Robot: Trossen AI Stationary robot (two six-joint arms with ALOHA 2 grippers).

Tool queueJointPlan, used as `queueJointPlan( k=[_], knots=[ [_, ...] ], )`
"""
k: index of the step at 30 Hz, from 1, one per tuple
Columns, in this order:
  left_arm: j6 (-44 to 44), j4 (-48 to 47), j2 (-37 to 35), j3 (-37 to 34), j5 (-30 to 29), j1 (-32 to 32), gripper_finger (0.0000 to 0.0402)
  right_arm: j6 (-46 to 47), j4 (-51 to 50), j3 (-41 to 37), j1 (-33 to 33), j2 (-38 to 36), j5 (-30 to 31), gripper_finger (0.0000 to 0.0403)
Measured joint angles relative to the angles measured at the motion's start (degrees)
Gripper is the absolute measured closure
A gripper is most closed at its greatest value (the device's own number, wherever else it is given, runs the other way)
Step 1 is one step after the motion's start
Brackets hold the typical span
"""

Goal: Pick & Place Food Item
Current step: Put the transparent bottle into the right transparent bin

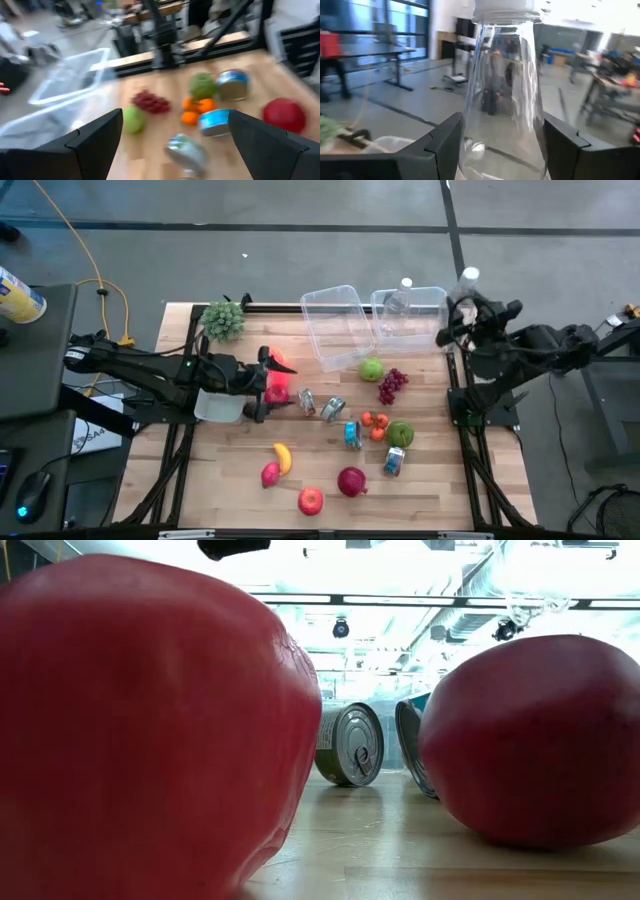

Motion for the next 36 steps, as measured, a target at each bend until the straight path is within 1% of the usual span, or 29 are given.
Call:
queueJointPlan(
  k=[3,7,12,17,19,26,31,34,36],
  knots=[
    [1.77,-0.11,0.00,0.00,-3.42,1.03,0.0050,5.57,-5.34,0.07,-3.53,-0.80,-0.16,0.0197],
    [2.04,-0.15,0.00,0.00,-4.90,3.27,0.0050,15.23,-11.28,-0.08,-6.09,-0.52,-0.47,0.0197],
    [0.31,-0.75,0.00,0.00,-5.21,5.85,0.0050,19.10,-11.05,-2.68,-8.67,2.36,0.03,0.0196],
    [-3.11,-3.16,0.00,0.00,-5.18,6.55,0.0050,25.88,-11.13,-3.58,-14.96,5.00,0.06,0.0199],
    [-3.86,-3.60,0.00,0.00,-5.15,6.54,0.0050,27.12,-11.09,-3.56,-18.08,5.81,0.20,0.0199],
    [-4.11,-4.48,0.00,0.00,-5.09,5.62,0.0050,26.74,-8.06,-3.61,-25.77,10.50,0.20,0.0200],
    [-4.14,-6.15,0.00,0.00,-5.02,5.47,0.0050,25.99,-5.13,-3.61,-27.49,14.29,0.14,0.0200],
    [-4.15,-6.77,0.00,0.00,-5.02,5.47,0.0050,20.83,0.54,-3.16,-28.07,15.54,0.07,0.0200],
    [-4.15,-6.82,0.00,0.00,-5.02,5.47,0.0050,16.06,6.76,-2.60,-28.35,15.64,0.08,0.0200]
  ],
)
